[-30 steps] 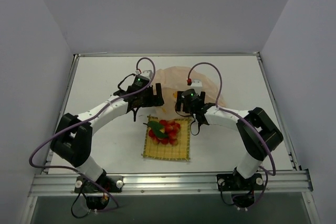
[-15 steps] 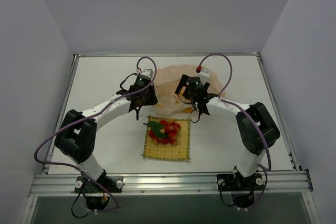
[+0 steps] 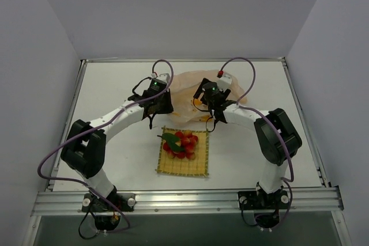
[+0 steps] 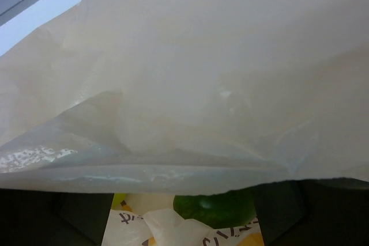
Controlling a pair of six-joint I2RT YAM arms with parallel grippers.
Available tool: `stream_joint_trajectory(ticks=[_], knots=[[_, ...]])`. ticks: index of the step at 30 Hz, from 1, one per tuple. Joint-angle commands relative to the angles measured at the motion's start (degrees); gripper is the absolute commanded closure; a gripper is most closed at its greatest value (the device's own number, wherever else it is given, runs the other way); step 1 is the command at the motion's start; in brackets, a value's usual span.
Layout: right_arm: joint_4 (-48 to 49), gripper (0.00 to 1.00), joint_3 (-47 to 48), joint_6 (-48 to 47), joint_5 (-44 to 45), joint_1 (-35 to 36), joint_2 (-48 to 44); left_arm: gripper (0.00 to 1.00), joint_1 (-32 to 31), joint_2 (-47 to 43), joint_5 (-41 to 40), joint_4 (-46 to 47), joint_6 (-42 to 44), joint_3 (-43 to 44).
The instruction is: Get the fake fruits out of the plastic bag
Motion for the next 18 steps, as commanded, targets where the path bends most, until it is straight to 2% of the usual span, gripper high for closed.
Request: stream_joint_trajectory(ticks=[1, 5, 13, 16, 18], knots=[[-8.26, 0.21, -0.58, -0.84, 5.05, 0.81, -0.54, 0.98, -0.11, 0.07, 1.71, -0.55, 0.47, 0.79], [-11.08, 0.16, 0.04, -2.25, 6.82, 2.3, -0.71, 0.98, -0.19, -0.63, 1.36, -0.02, 0.64, -0.08], [-17.15, 0.16, 0.74, -1.02, 10.86, 3.53, -1.15, 0.98, -0.64, -1.77, 0.75, 2.01, 0.47, -1.84], [-17.59, 0.04, 0.22, -0.14, 10.34, 3.1, -1.24, 0.98, -0.72, -2.12, 0.4, 2.45, 0.47, -2.2], [-18.38, 0.03, 0.48, 0.39, 9.29, 2.66, -0.45, 0.98, -0.9, -2.12, 0.4, 2.53, 0.38, -2.46]])
